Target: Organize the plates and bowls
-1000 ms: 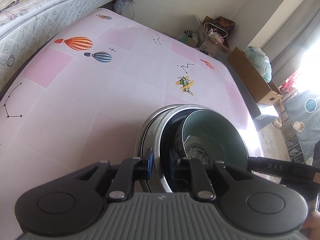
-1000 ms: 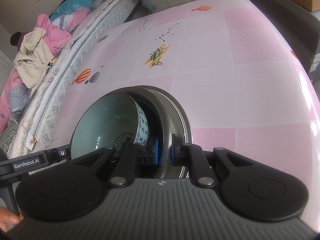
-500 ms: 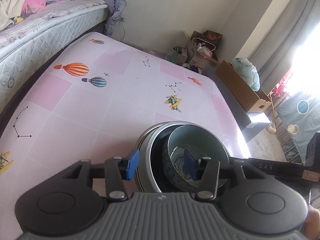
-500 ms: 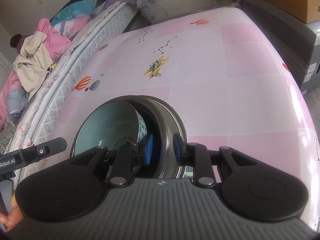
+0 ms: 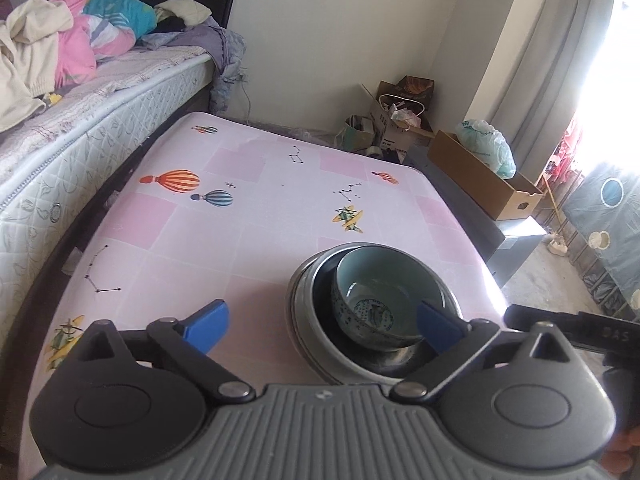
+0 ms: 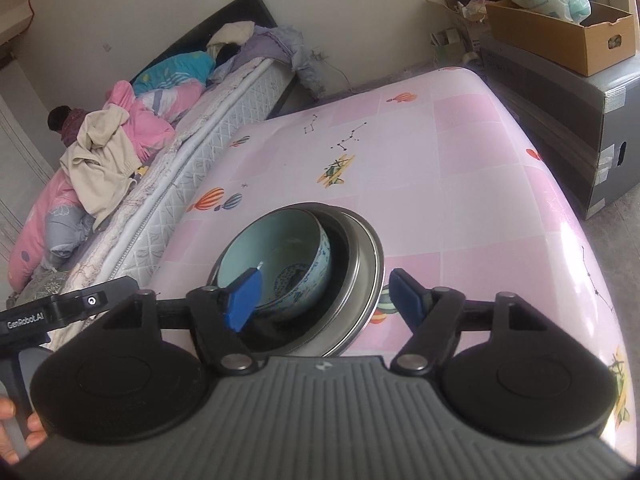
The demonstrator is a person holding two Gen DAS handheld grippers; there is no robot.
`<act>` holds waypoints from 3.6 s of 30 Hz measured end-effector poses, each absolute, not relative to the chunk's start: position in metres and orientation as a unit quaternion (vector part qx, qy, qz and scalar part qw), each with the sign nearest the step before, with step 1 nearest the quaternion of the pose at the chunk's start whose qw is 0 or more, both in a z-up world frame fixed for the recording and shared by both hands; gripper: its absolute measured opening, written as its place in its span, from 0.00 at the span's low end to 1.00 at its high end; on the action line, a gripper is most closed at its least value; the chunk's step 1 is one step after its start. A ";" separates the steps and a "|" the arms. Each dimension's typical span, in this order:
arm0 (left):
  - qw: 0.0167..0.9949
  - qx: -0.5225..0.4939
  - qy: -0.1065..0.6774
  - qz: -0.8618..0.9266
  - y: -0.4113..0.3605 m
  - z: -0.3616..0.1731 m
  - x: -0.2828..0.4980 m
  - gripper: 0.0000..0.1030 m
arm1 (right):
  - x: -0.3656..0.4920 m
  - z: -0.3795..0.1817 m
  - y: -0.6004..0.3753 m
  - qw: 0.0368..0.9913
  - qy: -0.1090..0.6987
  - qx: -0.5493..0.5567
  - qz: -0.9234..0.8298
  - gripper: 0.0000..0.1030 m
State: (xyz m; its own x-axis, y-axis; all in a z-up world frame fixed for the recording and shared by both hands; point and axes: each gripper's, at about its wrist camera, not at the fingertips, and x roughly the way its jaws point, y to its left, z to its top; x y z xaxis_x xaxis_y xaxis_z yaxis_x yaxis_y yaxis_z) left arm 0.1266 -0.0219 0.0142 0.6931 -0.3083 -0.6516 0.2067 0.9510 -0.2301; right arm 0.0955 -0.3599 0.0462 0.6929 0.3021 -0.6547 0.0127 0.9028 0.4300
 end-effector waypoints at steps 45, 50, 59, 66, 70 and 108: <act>0.894 0.009 0.448 0.016 -0.038 -0.007 0.087 1.00 | 0.003 0.085 -0.279 0.927 0.351 0.100 0.085 0.99; 0.892 0.008 0.452 0.022 -0.038 -0.003 0.087 1.00 | 0.011 0.079 -0.280 0.923 0.363 0.104 0.074 0.99; 0.892 0.013 0.451 0.022 -0.037 -0.001 0.087 1.00 | 0.023 0.070 -0.275 0.917 0.383 0.096 0.050 0.99; 0.892 0.015 0.451 0.020 -0.038 0.000 0.087 1.00 | 0.029 0.067 -0.273 0.915 0.390 0.093 0.041 0.99; 0.891 0.015 0.453 0.017 -0.039 -0.001 0.087 1.00 | 0.032 0.066 -0.272 0.914 0.394 0.093 0.040 0.99; 0.875 0.014 0.483 -0.021 -0.050 -0.015 0.081 1.00 | 0.032 0.056 -0.275 0.901 0.424 0.084 0.030 0.99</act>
